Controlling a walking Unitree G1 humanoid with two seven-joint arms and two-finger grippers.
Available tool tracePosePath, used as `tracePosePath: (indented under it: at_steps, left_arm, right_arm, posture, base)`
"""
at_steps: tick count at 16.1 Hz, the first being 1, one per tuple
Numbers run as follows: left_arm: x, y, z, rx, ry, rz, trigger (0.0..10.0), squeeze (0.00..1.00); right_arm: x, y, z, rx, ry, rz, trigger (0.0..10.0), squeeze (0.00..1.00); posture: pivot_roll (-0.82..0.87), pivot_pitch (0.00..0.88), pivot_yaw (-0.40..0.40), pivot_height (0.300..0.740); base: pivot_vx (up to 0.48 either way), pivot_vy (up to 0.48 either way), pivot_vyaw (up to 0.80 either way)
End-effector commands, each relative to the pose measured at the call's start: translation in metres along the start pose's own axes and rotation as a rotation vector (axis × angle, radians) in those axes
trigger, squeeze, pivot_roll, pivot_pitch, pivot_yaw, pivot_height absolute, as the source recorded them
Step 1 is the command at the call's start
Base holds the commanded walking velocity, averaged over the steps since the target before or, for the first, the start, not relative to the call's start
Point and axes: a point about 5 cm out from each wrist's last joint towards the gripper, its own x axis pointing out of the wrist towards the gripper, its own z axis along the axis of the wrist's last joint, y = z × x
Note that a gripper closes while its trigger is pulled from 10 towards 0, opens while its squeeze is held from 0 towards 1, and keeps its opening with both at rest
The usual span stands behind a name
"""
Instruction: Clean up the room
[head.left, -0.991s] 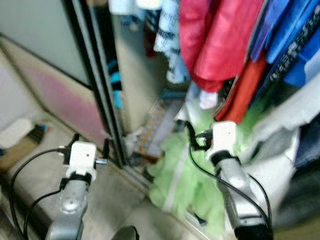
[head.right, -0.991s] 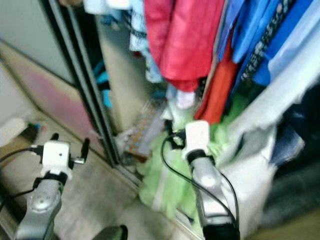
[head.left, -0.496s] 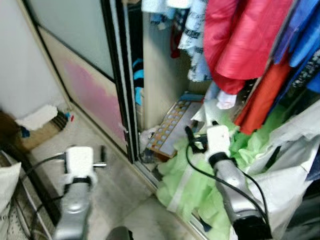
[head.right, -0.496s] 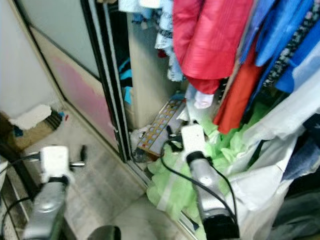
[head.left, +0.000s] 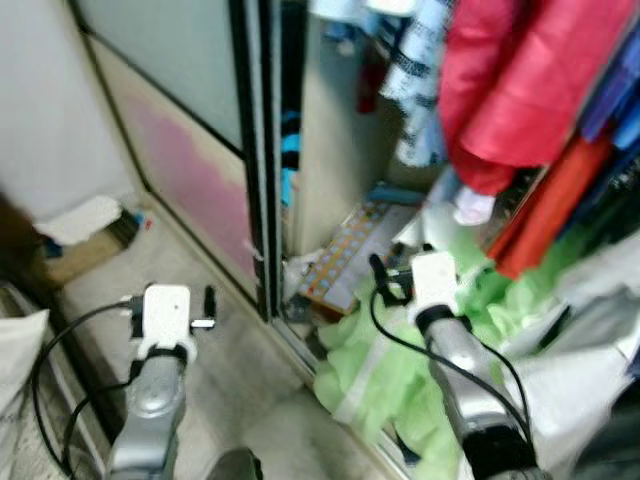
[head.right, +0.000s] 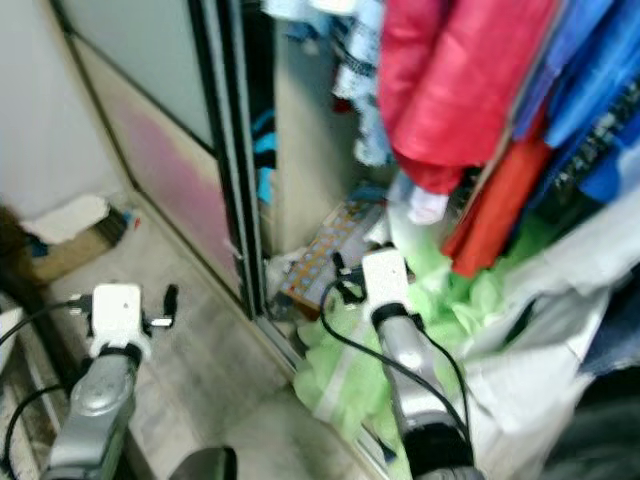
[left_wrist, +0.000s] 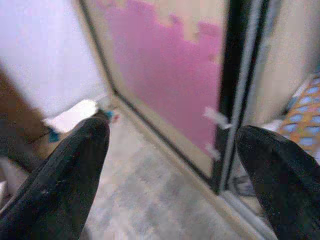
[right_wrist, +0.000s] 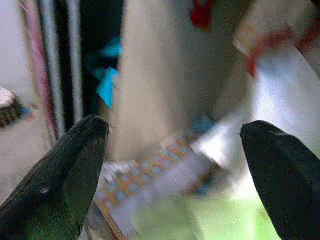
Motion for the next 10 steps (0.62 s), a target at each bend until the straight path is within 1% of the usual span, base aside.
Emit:
tracePosePath:
  at_steps: [1,6,7,8,10]
  left_arm:
    - [-0.001,-0.004,-0.003,0.003,0.017,-0.005,10.0,0.00]
    - [-0.002,-0.004,-0.007,0.024,0.035,-0.013,10.0,0.00]
    - [-0.002,-0.005,-0.010,0.035,0.047,-0.025,10.0,0.00]
    - [-0.001,-0.005,-0.012,0.042,0.057,-0.040,10.0,0.00]
    - [0.000,-0.006,-0.014,0.042,0.068,-0.047,10.0,0.00]
  right_arm:
    - [-0.001,-0.005,-0.004,-0.008,0.015,-0.007,10.0,0.00]
    - [-0.002,-0.004,-0.007,0.002,0.015,-0.014,10.0,0.00]
    - [-0.003,-0.004,-0.008,0.010,0.013,-0.030,10.0,0.00]
    - [-0.003,-0.004,-0.009,0.014,0.011,-0.043,10.0,0.00]
    - [-0.004,-0.003,-0.010,0.014,0.013,-0.043,10.0,0.00]
  posture:
    - [0.06,0.033,-0.070,0.740]
    - [0.06,0.017,-0.042,0.740]
    - [0.05,0.008,-0.022,0.740]
    - [0.05,0.000,-0.006,0.740]
    - [0.05,0.000,-0.004,0.740]
  base:
    - [0.000,0.000,0.80]
    - [0.000,0.000,0.80]
    - [0.000,0.000,0.48]
    - [0.000,0.000,0.00]
    - [0.000,0.000,0.00]
